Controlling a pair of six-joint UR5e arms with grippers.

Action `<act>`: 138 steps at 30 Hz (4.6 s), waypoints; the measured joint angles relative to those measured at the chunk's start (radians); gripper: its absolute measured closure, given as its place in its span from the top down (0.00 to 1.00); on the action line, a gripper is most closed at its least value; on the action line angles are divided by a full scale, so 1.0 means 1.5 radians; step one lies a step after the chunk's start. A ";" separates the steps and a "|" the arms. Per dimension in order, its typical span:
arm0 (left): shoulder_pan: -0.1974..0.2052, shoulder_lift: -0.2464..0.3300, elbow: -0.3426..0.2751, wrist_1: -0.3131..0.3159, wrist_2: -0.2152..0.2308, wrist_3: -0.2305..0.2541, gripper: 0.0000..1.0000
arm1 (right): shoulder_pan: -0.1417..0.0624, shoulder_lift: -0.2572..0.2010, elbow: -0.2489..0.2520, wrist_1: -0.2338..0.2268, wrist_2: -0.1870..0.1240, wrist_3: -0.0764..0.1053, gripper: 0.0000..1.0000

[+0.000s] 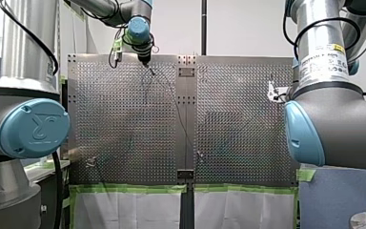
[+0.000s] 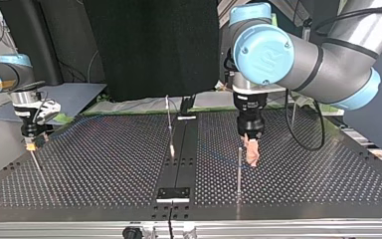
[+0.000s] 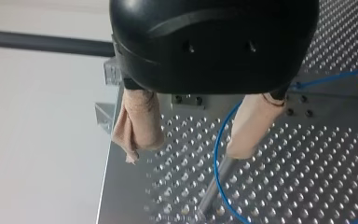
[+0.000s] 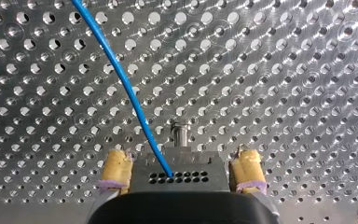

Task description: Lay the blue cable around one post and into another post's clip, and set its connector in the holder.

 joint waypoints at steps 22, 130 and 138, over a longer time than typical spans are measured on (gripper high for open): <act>0.000 0.000 0.000 0.000 -0.007 0.000 1.00 | 0.000 -0.001 0.000 0.000 0.000 0.000 0.99; -0.026 -0.107 -0.524 0.534 0.066 -0.091 1.00 | -0.001 -0.004 0.000 0.009 0.000 0.000 0.99; -0.026 -0.107 -0.570 0.580 0.065 -0.094 1.00 | -0.001 -0.003 0.001 0.008 0.000 0.000 0.99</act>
